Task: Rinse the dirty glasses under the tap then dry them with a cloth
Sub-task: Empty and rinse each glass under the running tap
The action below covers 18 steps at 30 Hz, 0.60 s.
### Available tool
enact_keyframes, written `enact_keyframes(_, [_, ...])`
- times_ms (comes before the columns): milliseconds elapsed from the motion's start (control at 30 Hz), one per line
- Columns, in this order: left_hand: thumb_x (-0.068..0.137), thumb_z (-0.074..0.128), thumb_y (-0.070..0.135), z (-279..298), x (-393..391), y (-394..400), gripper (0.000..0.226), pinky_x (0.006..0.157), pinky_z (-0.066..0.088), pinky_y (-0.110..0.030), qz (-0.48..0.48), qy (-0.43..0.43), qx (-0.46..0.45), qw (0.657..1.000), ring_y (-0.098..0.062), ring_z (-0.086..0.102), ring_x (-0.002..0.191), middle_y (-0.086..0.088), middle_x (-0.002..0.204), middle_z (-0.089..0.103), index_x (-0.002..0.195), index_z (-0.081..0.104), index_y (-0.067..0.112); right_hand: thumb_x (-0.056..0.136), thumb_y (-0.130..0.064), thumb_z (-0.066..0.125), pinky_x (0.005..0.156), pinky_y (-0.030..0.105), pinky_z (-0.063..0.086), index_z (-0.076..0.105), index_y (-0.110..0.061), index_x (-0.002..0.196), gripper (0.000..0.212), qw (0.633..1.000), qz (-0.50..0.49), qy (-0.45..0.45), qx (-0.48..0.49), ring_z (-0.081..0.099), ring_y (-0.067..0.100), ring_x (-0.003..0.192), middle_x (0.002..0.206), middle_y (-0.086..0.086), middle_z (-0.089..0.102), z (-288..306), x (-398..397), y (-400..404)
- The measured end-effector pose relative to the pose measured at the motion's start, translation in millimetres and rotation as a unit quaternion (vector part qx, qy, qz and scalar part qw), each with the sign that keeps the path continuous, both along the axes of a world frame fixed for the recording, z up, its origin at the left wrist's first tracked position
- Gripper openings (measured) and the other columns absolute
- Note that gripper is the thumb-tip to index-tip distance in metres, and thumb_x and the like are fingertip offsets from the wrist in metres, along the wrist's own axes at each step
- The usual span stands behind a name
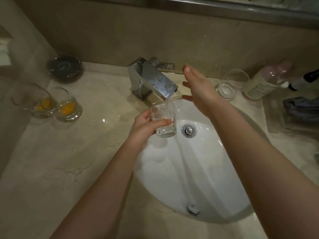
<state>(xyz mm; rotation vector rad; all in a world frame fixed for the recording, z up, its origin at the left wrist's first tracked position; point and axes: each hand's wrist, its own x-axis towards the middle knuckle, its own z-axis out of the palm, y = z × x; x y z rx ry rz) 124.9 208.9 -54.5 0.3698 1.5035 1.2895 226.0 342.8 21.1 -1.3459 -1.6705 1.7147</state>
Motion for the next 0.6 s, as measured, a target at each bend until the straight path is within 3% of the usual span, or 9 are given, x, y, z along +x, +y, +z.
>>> enact_keyframes(200, [0.073,0.079,-0.004,1.8,-1.8,-0.7,0.040,0.073,0.058,-0.026,0.002,-0.013,-0.009,1.000,-0.015,0.073,0.086,-0.002,0.098,0.076,0.103,0.066,0.017,0.106,-0.037,0.033,0.093,0.032,0.039,0.023,-0.021,0.154,0.051,0.999,0.032,-0.029,0.006,0.031,0.020,0.142,0.159,0.000,0.028,3.7,-27.5,8.7])
enact_keyframes(333, [0.072,0.078,-0.006,0.9,-4.6,-2.9,0.043,0.067,0.056,-0.023,0.002,-0.020,-0.007,1.000,-0.013,0.073,0.083,-0.002,0.097,0.076,0.108,0.066,0.015,0.106,-0.035,0.032,0.112,0.038,0.035,0.024,-0.021,0.153,0.049,0.998,0.034,-0.041,0.033,0.031,0.018,0.142,0.158,0.002,0.029,-4.9,-30.2,5.3])
enact_keyframes(433, [0.071,0.078,-0.007,-0.9,-5.9,-4.9,0.049,0.069,0.057,-0.024,-0.001,-0.021,-0.007,1.000,-0.016,0.073,0.087,-0.006,0.103,0.075,0.115,0.065,0.012,0.106,-0.037,0.032,0.111,0.039,0.033,0.028,-0.024,0.152,0.048,0.997,0.035,-0.051,0.048,0.036,0.022,0.139,0.157,0.001,0.032,-10.6,-30.5,3.5])
enact_keyframes(533, [0.063,0.084,-0.004,-2.4,-4.6,-6.6,0.058,0.073,0.059,-0.028,-0.003,-0.025,-0.008,1.000,-0.019,0.073,0.090,-0.009,0.105,0.075,0.115,0.065,0.010,0.105,-0.038,0.032,0.109,0.040,0.034,0.031,-0.024,0.151,0.048,0.995,0.039,-0.057,0.065,0.046,0.023,0.126,0.148,0.003,0.042,-16.1,-30.2,0.2])
enact_keyframes(600, [0.059,0.085,-0.001,-3.3,-3.3,-6.6,0.056,0.075,0.059,-0.031,-0.003,-0.023,-0.008,1.000,-0.021,0.073,0.091,-0.008,0.102,0.075,0.109,0.066,0.014,0.105,-0.037,0.031,0.105,0.038,0.034,0.033,-0.024,0.150,0.047,0.995,0.045,-0.055,0.075,0.042,0.017,0.110,0.128,0.000,0.047,-17.6,-29.3,-4.7])
